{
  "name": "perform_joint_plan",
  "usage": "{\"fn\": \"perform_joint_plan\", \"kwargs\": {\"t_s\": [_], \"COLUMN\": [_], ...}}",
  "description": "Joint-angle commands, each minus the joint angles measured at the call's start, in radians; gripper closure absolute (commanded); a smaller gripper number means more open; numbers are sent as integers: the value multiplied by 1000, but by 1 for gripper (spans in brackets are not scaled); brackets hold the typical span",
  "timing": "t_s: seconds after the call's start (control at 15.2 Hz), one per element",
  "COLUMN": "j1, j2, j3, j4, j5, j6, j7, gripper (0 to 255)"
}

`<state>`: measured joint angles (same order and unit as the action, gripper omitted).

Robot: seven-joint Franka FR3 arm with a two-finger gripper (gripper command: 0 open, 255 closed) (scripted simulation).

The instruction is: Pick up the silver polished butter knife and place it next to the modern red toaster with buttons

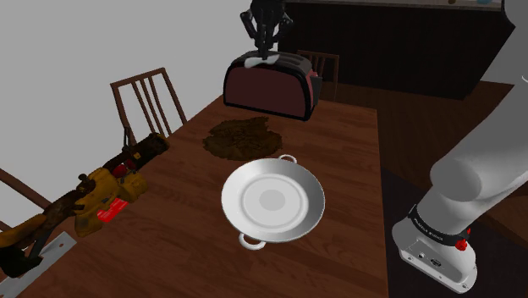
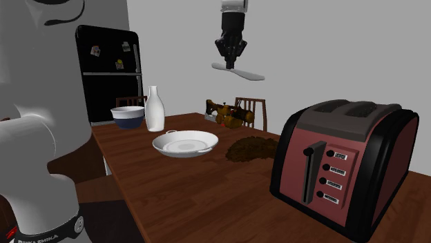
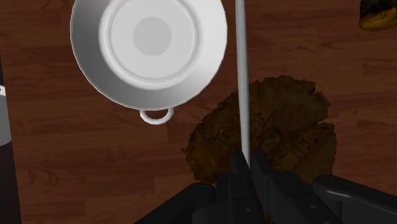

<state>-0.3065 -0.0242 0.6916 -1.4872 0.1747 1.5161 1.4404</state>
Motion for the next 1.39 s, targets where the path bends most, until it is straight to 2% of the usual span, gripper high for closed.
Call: {"fn": "perform_joint_plan", "kwargs": {"t_s": [0.0,0.33,0.66,1.32], "j1": [-37,-95,-147,-246], "j2": [-49,-113,-139,-100], "j3": [-41,-130,-211,-349], "j4": [-50,-108,-135,-98], "j5": [34,66,69,29], "j6": [-1,-25,-49,-98], "j7": [-78,-223,-355,-587], "gripper": [255,255,255,255]}}
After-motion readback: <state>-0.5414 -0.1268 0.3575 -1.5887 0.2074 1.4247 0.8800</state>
